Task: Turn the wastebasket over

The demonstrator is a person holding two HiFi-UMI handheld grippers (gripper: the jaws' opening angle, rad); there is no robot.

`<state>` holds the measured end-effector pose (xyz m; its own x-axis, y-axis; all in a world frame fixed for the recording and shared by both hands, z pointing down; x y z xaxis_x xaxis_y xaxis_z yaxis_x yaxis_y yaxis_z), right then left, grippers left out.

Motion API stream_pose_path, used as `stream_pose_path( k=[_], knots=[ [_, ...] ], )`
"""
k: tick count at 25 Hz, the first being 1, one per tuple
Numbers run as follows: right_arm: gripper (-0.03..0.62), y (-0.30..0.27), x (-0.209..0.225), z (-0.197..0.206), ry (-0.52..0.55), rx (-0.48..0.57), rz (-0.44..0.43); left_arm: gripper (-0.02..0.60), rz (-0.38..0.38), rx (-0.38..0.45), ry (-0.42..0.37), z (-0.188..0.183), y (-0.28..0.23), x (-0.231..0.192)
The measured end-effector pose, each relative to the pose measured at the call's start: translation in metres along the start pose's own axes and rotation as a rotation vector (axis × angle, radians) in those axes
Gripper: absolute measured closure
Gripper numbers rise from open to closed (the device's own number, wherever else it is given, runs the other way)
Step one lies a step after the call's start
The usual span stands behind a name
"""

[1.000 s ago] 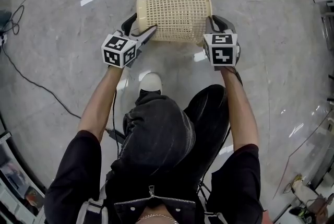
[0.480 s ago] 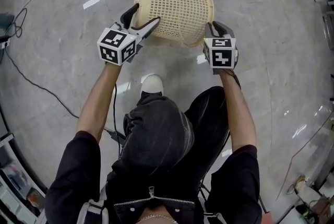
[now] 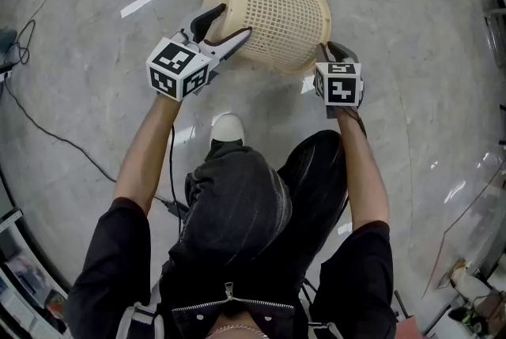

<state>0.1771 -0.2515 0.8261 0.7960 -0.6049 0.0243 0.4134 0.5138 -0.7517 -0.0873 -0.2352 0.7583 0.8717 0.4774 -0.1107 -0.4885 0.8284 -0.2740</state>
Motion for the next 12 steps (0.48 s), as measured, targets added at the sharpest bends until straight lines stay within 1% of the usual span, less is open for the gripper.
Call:
stream_pose_path(
  k=[1,4,6,9,12],
  knots=[
    [0.533,0.0003,0.0017,0.0023,-0.007,-0.005,0.002,0.267,0.008,0.0,-0.004,-0.0008,-0.0006,0.0025],
    [0.533,0.0003,0.0044,0.0075,-0.017,-0.021,0.005,0.301,0.01,0.002,0.001,-0.002,-0.0026,0.0061],
    [0.533,0.0001,0.0053,0.0099,-0.016,-0.032,0.005,0.305,0.01,0.007,-0.003,-0.0022,-0.0036,0.0079],
    [0.531,0.0005,0.0057,0.0111,-0.014,-0.038,0.008,0.318,-0.001,0.018,-0.03,-0.0023,-0.0049,0.0097],
    [0.53,0.0045,0.0058,0.008,-0.01,-0.033,0.034,0.318,-0.011,0.017,-0.037,-0.0015,-0.0055,0.0097]
  ],
)
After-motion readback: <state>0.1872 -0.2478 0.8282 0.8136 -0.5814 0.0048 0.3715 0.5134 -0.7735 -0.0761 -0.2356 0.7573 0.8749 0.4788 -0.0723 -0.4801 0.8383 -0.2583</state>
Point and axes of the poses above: the fingertips, and each gripper's own axes: y backward along the fingers, x to its right, z out of its underside, the point moved 6 cm from there along y, backward along the fingers, and after that the axes turned 13 degrees about -z, right-handed, at the moved point
